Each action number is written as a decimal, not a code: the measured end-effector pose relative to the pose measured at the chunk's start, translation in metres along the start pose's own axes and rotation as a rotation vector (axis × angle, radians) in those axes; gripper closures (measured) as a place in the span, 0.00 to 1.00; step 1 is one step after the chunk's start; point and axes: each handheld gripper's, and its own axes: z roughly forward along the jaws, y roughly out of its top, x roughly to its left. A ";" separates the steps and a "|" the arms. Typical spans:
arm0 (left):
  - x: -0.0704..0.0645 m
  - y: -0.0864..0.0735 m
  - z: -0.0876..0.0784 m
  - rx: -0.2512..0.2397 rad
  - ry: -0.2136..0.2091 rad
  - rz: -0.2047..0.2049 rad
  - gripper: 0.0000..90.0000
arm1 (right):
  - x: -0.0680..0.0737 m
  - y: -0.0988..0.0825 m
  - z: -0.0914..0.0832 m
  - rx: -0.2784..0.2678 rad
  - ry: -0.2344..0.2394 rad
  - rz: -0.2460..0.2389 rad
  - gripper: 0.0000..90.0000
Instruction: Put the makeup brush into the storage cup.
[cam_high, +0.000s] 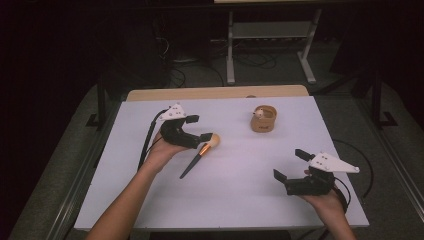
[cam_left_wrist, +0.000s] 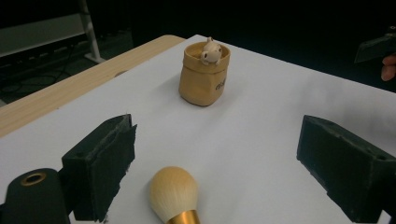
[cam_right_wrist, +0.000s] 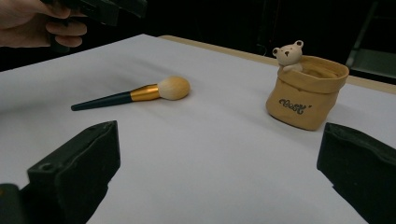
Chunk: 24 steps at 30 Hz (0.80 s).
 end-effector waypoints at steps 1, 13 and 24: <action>0.000 0.000 0.001 0.001 0.000 0.005 0.12 | 0.000 0.000 0.000 0.000 0.000 -0.001 0.00; 0.004 0.006 0.010 0.050 0.019 -0.013 0.12 | 0.000 0.000 0.000 0.003 0.003 0.005 0.00; 0.007 0.010 0.015 0.100 0.034 -0.018 0.14 | 0.000 0.000 0.000 0.003 0.005 0.004 0.00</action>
